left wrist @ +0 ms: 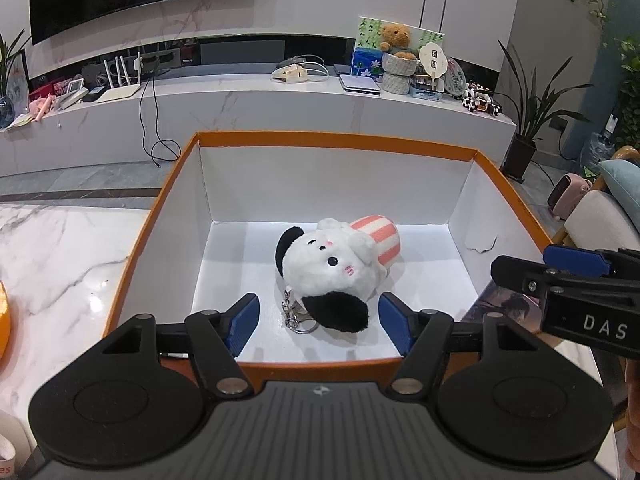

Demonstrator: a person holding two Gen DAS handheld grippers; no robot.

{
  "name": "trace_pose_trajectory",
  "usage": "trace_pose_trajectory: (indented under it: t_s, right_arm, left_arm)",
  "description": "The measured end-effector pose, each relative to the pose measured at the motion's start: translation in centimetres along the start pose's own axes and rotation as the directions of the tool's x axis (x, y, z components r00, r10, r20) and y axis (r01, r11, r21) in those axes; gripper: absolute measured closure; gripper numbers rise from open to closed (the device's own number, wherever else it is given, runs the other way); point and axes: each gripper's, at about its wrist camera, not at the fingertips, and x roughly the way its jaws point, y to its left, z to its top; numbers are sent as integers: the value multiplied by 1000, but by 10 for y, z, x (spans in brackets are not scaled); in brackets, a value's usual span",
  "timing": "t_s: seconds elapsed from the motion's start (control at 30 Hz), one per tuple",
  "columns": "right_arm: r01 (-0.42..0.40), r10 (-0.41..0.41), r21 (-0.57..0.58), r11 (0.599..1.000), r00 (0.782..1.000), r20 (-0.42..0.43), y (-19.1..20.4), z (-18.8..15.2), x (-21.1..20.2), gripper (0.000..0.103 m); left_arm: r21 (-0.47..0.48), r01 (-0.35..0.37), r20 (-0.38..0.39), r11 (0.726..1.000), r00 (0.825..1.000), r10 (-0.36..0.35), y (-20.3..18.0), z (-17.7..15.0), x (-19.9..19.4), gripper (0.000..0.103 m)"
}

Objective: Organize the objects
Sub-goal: 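Lower the card box into the orange box and open the right gripper, then withdraw both grippers from the orange box toward the remaining items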

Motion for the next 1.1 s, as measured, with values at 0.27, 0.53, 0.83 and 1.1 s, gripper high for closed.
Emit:
trace_pose_trajectory:
  t_s: [0.27, 0.53, 0.83, 1.1]
  right_arm:
    - [-12, 12, -11, 1000, 1000, 15, 5, 0, -16, 35]
    - [-24, 24, 2, 1000, 999, 20, 6, -1, -35, 34]
    - [-42, 42, 22, 999, 999, -5, 6, -16, -71, 33]
    - [-67, 72, 107, 992, 996, -51, 3, -42, -101, 29]
  left_arm:
    - [-14, 1, 37, 1000, 999, 0, 15, -5, -22, 24]
    - [-12, -3, 70, 1000, 998, 4, 22, -13, -51, 20]
    - [-49, 48, 39, 998, 998, -46, 35, -34, -73, 20]
    - [-49, 36, -17, 998, 999, -36, 51, -66, -88, 19]
